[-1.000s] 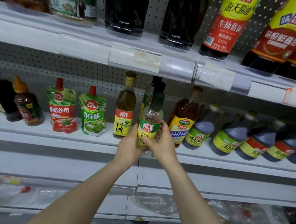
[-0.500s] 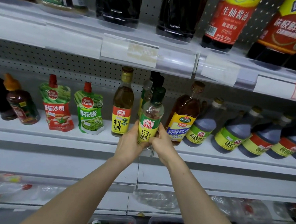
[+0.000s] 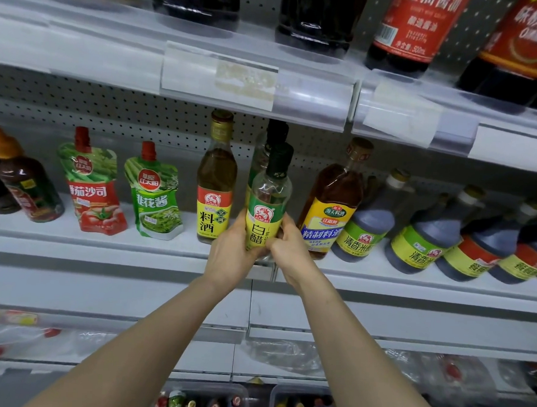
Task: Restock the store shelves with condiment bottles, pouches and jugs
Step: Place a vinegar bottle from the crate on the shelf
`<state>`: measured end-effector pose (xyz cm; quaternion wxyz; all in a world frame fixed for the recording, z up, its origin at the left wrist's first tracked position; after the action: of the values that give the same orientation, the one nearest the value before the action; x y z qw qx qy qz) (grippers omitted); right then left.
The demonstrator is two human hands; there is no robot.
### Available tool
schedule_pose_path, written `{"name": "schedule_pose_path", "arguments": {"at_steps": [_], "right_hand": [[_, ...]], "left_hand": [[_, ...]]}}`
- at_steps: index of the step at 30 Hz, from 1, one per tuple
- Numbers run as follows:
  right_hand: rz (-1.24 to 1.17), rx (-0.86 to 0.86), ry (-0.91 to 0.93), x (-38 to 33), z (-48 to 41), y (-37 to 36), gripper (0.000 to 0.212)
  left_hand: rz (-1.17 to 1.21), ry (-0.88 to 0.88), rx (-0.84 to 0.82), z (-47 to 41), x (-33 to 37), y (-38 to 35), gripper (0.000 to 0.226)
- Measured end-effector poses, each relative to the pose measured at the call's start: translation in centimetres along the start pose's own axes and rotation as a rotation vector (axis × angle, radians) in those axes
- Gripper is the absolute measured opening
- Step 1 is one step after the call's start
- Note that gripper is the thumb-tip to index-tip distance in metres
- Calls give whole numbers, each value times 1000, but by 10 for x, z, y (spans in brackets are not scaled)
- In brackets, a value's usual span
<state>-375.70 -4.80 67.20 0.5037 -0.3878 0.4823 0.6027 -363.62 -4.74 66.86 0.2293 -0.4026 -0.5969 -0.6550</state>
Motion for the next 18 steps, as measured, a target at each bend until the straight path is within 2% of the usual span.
{"name": "schedule_pose_path", "arguments": {"at_steps": [10,18], "right_hand": [[28,36,-38,-1,-16,-1,63],[21,47,-52,-4,-19,-4,59]], "left_hand": [[59,49,-2,-10,3,-6,69],[69,81,26,-17,4,-9,59]]}}
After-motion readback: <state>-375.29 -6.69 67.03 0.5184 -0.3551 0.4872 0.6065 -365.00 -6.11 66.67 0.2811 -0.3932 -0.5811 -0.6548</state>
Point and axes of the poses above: each hand's wrist, its own z-axis away from the middle knuckle, its own y-axis out of the back of the hand, x = y × z, the point moved 3 cm from there along -z, towards the middle knuckle, and after that the axes turned 9 degrees about -x, right-handed, at the moved point
